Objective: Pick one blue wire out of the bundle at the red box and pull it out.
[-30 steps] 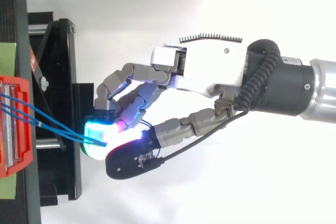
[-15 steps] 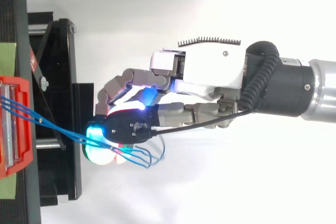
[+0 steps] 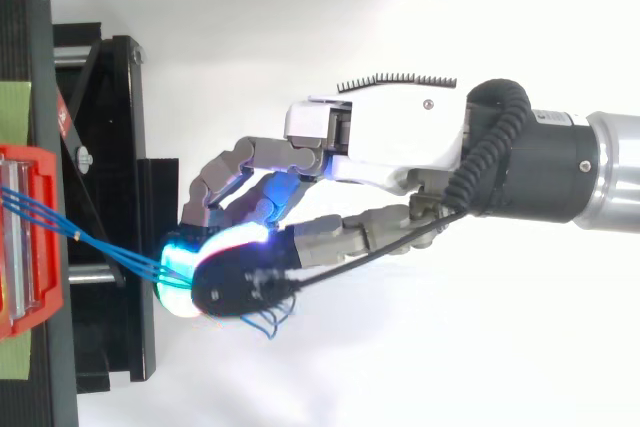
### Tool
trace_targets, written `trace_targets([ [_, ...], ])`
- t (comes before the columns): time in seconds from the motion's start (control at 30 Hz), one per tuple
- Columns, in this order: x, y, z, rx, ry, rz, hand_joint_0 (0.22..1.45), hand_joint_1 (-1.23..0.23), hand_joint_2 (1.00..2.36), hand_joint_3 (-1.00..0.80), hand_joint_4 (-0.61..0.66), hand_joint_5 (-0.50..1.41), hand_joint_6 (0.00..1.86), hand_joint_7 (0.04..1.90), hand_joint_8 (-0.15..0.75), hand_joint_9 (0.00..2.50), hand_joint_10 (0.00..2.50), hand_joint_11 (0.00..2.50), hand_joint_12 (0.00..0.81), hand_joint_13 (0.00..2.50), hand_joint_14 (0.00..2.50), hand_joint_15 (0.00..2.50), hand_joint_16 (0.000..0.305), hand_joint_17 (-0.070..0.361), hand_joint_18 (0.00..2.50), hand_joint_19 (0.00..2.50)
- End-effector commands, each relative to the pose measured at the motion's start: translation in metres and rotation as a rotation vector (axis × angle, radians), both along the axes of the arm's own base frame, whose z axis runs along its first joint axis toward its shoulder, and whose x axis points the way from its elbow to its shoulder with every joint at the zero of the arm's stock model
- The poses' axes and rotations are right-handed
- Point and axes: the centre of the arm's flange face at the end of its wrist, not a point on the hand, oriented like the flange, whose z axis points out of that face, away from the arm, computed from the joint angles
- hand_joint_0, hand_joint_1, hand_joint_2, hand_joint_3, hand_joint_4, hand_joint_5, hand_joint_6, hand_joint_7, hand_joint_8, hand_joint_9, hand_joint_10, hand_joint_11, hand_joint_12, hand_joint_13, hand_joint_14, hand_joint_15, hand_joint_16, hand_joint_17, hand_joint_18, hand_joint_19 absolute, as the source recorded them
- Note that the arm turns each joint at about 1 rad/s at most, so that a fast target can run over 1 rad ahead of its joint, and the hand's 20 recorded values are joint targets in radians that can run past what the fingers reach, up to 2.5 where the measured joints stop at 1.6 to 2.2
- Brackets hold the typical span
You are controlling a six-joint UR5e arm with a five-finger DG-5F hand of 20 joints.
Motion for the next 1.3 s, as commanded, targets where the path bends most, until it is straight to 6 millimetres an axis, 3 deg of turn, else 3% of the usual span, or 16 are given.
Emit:
trace_targets([
  [0.0,0.000,0.000,0.000,0.002,-0.001,0.000,0.55,-0.58,1.01,-0.35,0.20,-0.15,0.86,0.78,0.306,0.93,0.02,0.59,0.377,0.64,0.02,0.37,0.060,0.135,0.46,0.51],
  [0.2,0.000,0.000,0.001,0.000,-0.002,0.000,0.54,-0.59,1.01,-0.37,0.18,-0.15,0.87,0.79,0.310,0.95,0.02,0.60,0.381,0.64,0.02,0.37,0.061,0.137,0.47,0.51],
  [0.37,0.000,-0.001,0.001,0.000,-0.002,-0.001,0.58,-0.71,1.01,-0.23,0.18,-0.15,0.91,0.77,0.310,0.97,0.02,0.62,0.372,0.66,0.02,0.37,0.060,0.135,0.49,0.49],
  [0.67,0.000,-0.001,-0.001,0.000,-0.001,-0.001,0.61,-0.78,1.01,-0.07,0.12,-0.16,0.93,0.71,0.324,0.96,0.02,0.62,0.396,0.70,0.01,0.37,0.065,0.147,0.57,0.47],
  [0.83,0.000,-0.001,-0.001,0.000,0.002,-0.001,0.62,-0.78,1.01,-0.06,0.14,-0.17,0.93,0.70,0.323,0.96,0.02,0.63,0.400,0.71,0.01,0.37,0.066,0.149,0.58,0.48],
  [0.97,0.001,-0.001,0.003,0.001,-0.005,-0.001,0.61,-0.72,1.00,-0.08,0.22,-0.16,0.91,0.68,0.337,0.98,0.02,0.61,0.422,0.72,0.01,0.38,0.071,0.160,0.61,0.47],
  [1.07,0.003,-0.001,0.007,0.002,-0.013,-0.001,0.57,-0.66,1.12,-0.14,0.26,-0.16,0.90,0.67,0.348,0.99,0.02,0.60,0.435,0.74,0.01,0.36,0.074,0.167,0.62,0.48],
  [1.17,0.005,0.000,0.009,0.002,-0.017,0.003,0.58,-0.61,1.00,-0.18,0.27,-0.15,0.87,0.71,0.351,1.00,0.02,0.58,0.434,0.73,0.01,0.37,0.074,0.167,0.61,0.49],
  [1.27,0.004,0.001,0.010,0.002,-0.014,0.011,0.56,-0.56,1.01,-0.29,0.25,-0.15,0.85,0.74,0.336,0.99,0.02,0.60,0.413,0.71,0.02,0.39,0.069,0.155,0.56,0.51],
])
